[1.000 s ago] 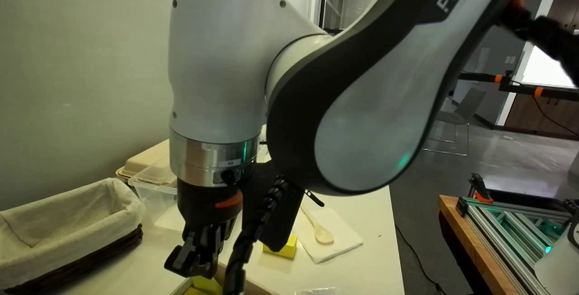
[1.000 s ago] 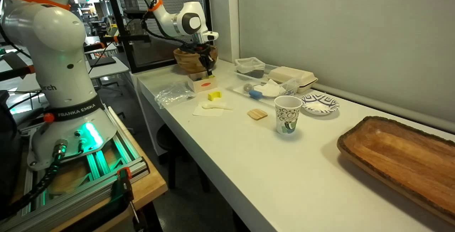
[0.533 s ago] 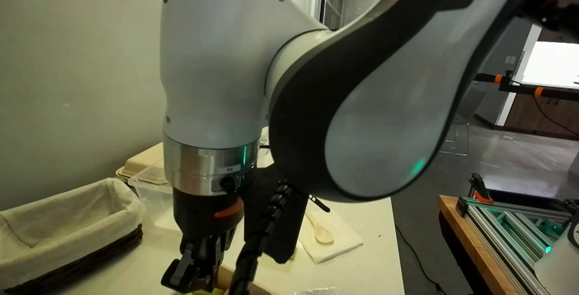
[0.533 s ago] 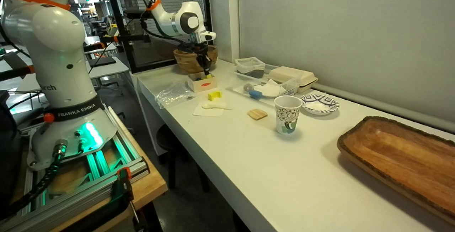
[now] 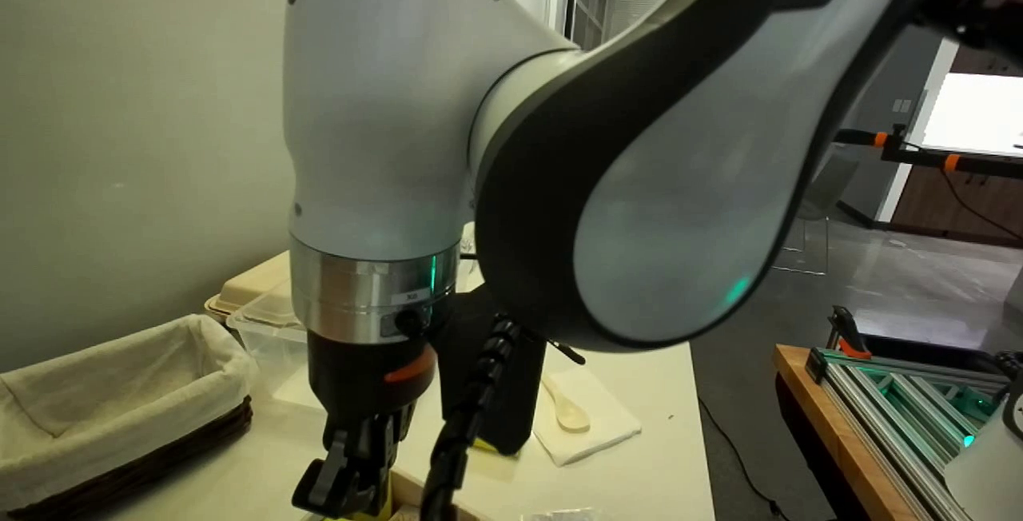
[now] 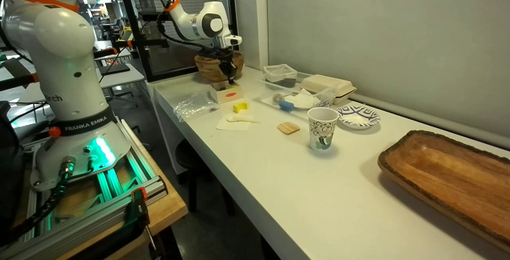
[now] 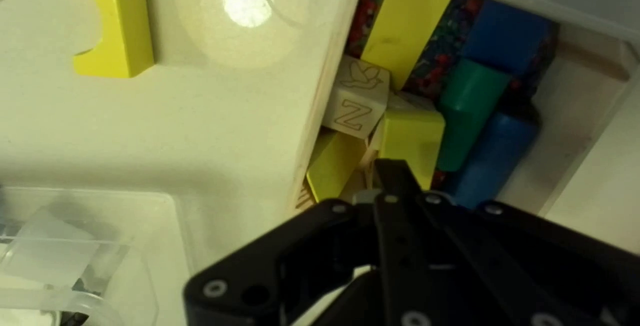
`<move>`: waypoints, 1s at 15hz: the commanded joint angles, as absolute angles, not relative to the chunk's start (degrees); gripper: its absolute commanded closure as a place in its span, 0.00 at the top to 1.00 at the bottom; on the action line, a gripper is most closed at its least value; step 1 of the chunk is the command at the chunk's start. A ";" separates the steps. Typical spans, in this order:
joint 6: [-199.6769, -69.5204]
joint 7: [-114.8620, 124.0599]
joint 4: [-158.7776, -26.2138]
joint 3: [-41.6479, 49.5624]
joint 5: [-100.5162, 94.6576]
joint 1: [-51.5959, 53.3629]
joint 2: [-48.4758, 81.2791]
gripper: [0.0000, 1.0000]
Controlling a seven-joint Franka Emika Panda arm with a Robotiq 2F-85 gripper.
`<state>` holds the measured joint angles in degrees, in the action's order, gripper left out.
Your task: Remove two yellows block from the box
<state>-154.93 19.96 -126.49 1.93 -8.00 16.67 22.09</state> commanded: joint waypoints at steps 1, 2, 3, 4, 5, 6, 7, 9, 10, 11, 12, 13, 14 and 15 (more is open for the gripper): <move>-154.12 16.22 -126.56 1.11 -9.49 15.52 21.89 0.04; -154.17 15.13 -126.50 1.12 -9.68 15.32 22.03 0.27; -154.31 13.51 -126.46 0.76 -9.38 14.80 22.17 0.29; -154.43 12.08 -126.40 0.86 -9.93 14.61 22.35 0.30; -154.82 10.60 -126.39 0.58 -9.83 14.15 22.55 0.37; -155.06 9.64 -126.33 0.78 -10.42 14.05 22.74 0.41; -155.17 8.73 -126.26 0.97 -10.93 13.91 22.91 0.42; -155.79 7.37 -126.18 1.21 -11.94 13.54 23.20 0.38; -156.04 6.13 -126.17 0.67 -11.69 12.89 23.33 0.32; -156.29 5.44 -126.14 0.72 -12.12 12.79 23.41 0.28; -156.35 4.19 -126.03 0.11 -11.43 12.21 23.55 0.21; -156.46 3.46 -125.89 0.00 -11.50 12.04 23.71 0.22; -156.31 2.95 -125.73 0.08 -11.92 12.07 23.90 0.23; -156.14 2.69 -125.61 0.19 -12.18 12.12 24.01 0.19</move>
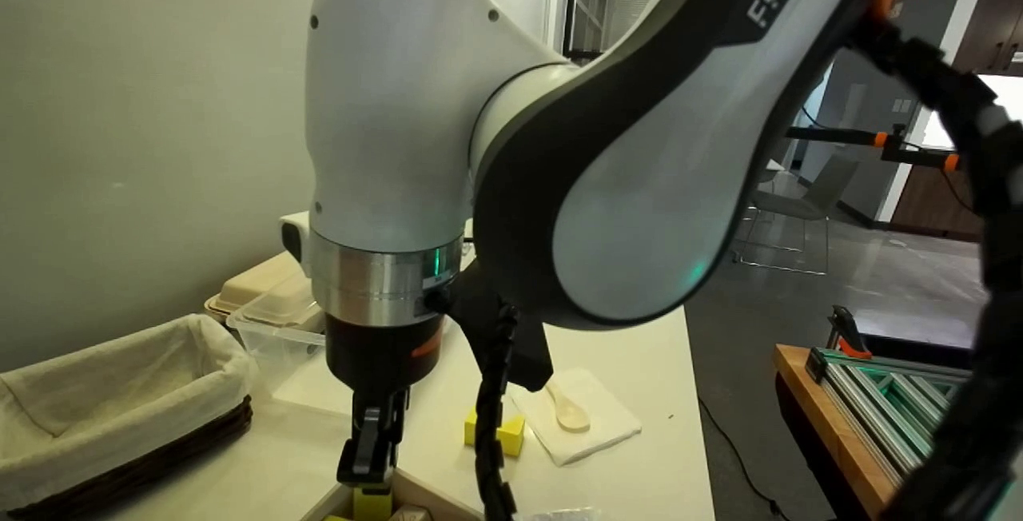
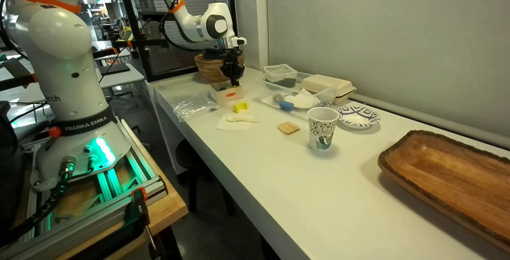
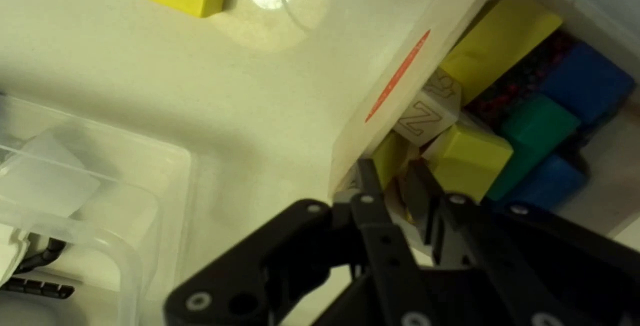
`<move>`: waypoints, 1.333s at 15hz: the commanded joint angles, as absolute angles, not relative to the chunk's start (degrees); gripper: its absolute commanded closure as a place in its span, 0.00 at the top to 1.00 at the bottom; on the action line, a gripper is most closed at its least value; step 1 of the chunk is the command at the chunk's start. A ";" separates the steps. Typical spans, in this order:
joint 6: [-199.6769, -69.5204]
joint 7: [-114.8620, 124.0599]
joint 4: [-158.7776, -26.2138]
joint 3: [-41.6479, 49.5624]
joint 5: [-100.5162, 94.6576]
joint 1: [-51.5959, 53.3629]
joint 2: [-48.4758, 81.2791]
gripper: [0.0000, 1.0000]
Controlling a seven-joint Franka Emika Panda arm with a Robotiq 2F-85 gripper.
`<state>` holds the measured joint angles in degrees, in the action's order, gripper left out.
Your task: Remove two yellows block from the box
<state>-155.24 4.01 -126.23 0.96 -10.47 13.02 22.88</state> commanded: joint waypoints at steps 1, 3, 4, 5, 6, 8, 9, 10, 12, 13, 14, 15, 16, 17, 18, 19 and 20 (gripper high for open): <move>-156.14 2.46 -125.50 0.48 -12.76 12.32 24.11 0.21; -156.27 2.10 -125.30 0.49 -13.25 12.30 24.30 0.24; -156.22 1.92 -125.24 0.38 -13.32 12.20 24.40 0.23; -156.28 2.13 -125.15 0.82 -14.17 12.53 24.55 0.25; -156.32 1.92 -125.12 0.63 -14.17 12.37 24.63 0.25; -157.01 2.21 -125.01 0.86 -14.79 12.47 24.89 0.23; -157.16 2.27 -124.90 0.96 -15.06 12.54 24.97 0.20; -157.58 2.22 -124.86 0.82 -14.93 12.43 25.07 0.18; -157.47 2.26 -124.62 0.94 -15.22 12.58 25.31 0.17; -157.31 2.27 -124.47 0.80 -15.04 12.50 25.46 0.14; -157.36 2.31 -124.33 0.93 -15.28 12.60 25.61 0.16; -157.21 2.45 -124.23 1.15 -15.60 12.75 25.68 0.16; -157.09 2.35 -124.17 0.98 -15.39 12.59 25.73 0.20; -157.13 2.37 -124.16 1.01 -15.46 12.57 25.77 0.21; -157.07 2.28 -124.22 0.80 -15.10 12.40 25.81 0.26; -157.08 2.28 -124.32 0.64 -14.88 12.34 25.80 0.24; -156.99 2.20 -124.40 0.42 -14.60 12.26 25.79 0.25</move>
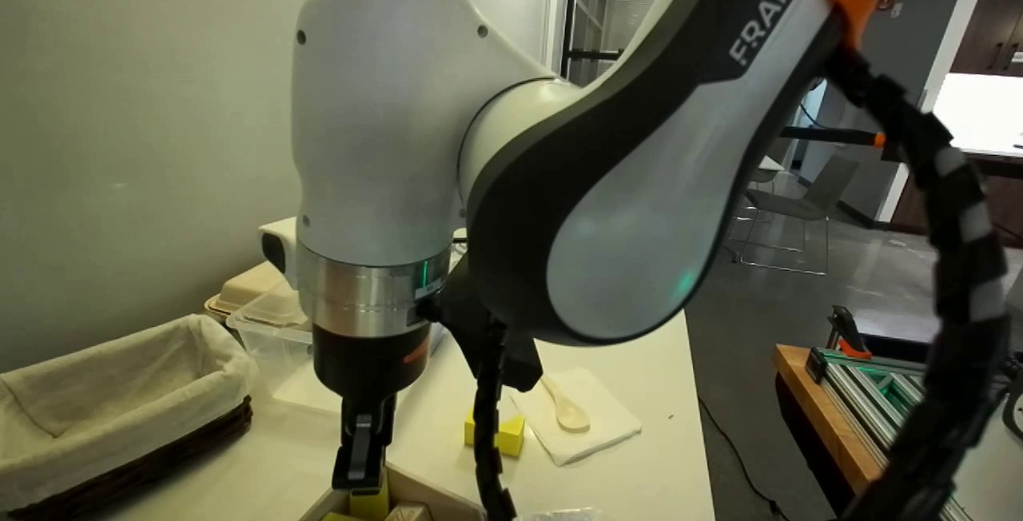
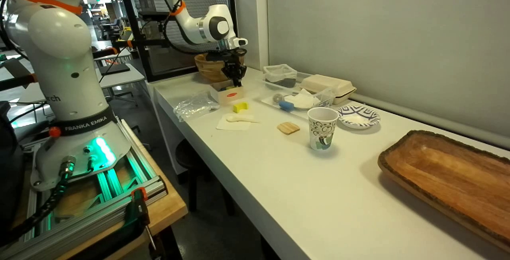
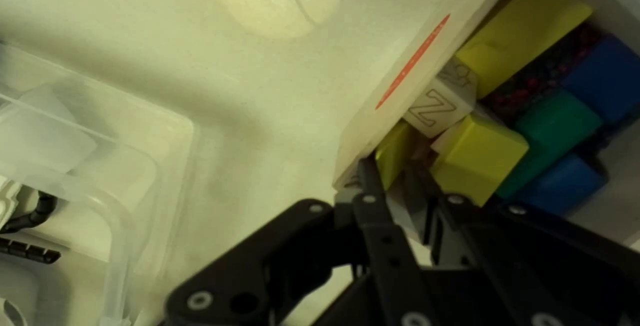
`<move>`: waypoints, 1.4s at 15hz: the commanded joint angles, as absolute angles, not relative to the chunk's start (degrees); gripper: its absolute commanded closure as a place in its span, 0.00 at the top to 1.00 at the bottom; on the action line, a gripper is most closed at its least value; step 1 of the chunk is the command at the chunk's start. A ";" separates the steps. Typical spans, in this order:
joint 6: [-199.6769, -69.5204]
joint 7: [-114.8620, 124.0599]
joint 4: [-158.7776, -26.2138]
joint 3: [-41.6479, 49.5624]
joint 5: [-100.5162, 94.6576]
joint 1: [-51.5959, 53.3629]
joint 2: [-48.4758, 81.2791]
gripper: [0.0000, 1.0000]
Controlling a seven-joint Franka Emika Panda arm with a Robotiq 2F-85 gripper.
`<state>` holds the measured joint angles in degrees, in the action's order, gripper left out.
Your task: Remove two yellows block from the box
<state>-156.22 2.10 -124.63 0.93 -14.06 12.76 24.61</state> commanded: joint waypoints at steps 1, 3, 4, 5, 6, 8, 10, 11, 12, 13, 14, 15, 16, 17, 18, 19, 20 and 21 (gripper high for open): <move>-156.83 2.24 -124.45 0.29 -14.49 12.29 25.79 0.27; -156.75 2.04 -124.57 -0.15 -14.23 12.28 25.77 0.29; -156.50 1.78 -124.66 -0.51 -13.93 12.16 25.67 0.28; -156.51 1.55 -124.72 -0.93 -13.47 11.94 25.66 0.28; -156.47 1.43 -124.74 -1.16 -13.30 11.85 25.63 0.25; -156.44 1.46 -124.73 -1.43 -13.24 11.72 25.63 0.21; -156.41 1.42 -124.77 -1.65 -13.14 11.56 25.59 0.18; -156.40 1.42 -124.81 -1.76 -13.05 11.52 25.54 0.19; -156.35 1.45 -124.81 -1.78 -13.10 11.58 25.48 0.16; -156.24 1.45 -124.80 -1.83 -13.11 11.61 25.44 0.17; -156.18 1.48 -124.84 -1.90 -13.16 11.68 25.40 0.17; -156.10 1.48 -124.86 -1.97 -13.18 11.72 25.37 0.20; -155.97 1.55 -124.87 -1.98 -13.31 11.84 25.34 0.20; -155.76 1.86 -124.90 -1.85 -13.61 12.12 25.25 0.24; -155.64 1.88 -124.93 -1.99 -13.52 12.14 25.21 0.25; -155.54 2.02 -124.95 -2.00 -13.61 12.27 25.16 0.29; -155.38 2.07 -124.97 -2.07 -13.71 12.43 25.09 0.31; -155.37 2.14 -124.99 -2.11 -13.75 12.52 25.08 0.30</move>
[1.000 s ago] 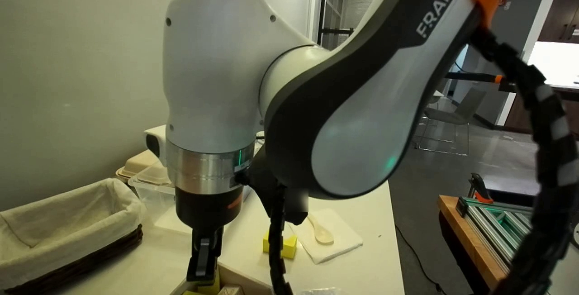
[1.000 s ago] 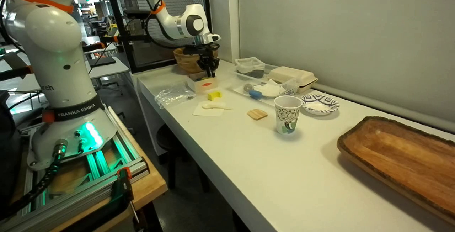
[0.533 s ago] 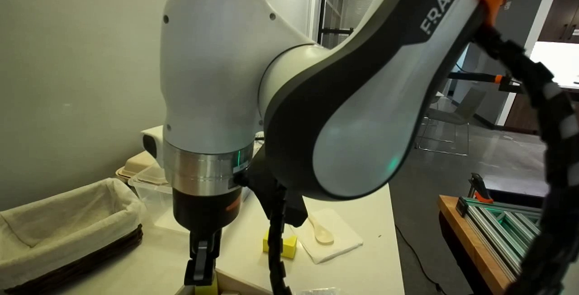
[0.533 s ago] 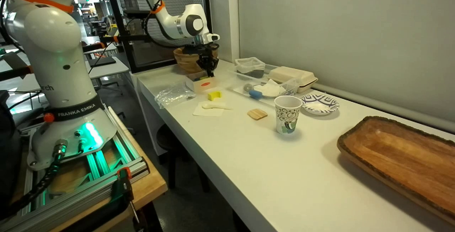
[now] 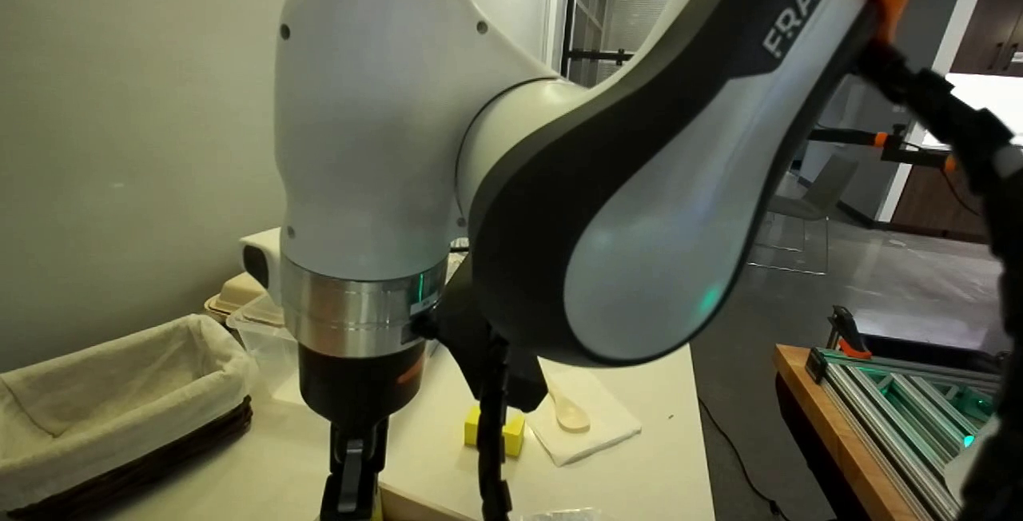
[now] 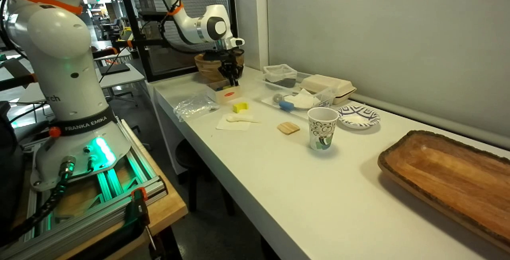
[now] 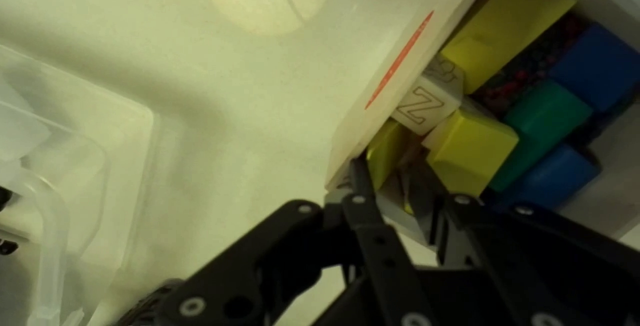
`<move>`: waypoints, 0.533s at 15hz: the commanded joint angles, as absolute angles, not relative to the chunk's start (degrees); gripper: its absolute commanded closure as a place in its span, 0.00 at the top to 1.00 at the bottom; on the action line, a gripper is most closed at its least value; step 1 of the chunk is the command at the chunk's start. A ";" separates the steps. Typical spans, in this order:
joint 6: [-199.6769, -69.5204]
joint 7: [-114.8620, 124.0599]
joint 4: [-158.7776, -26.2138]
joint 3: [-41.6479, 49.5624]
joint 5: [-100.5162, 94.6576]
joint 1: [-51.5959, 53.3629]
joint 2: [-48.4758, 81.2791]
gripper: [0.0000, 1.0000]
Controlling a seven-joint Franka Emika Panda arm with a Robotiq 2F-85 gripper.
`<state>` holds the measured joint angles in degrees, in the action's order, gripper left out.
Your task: Remove two yellows block from the box
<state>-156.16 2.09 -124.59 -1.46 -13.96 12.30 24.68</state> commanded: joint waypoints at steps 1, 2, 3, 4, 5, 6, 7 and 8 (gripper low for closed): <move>-155.27 2.30 -125.05 -2.13 -13.91 12.71 25.04 0.33; -154.95 2.42 -125.04 -2.18 -13.89 12.84 24.99 0.32; -155.03 2.56 -125.04 -2.04 -14.20 13.06 25.00 0.34; -154.87 2.78 -125.07 -2.00 -14.29 13.29 24.94 0.36; -154.79 2.82 -125.09 -2.01 -14.34 13.43 24.93 0.38; -154.82 2.98 -125.08 -1.90 -14.57 13.70 24.92 0.38; -154.61 3.11 -125.13 -1.89 -14.71 13.95 24.87 0.42; -154.57 3.18 -125.14 -1.93 -14.68 14.09 24.85 0.40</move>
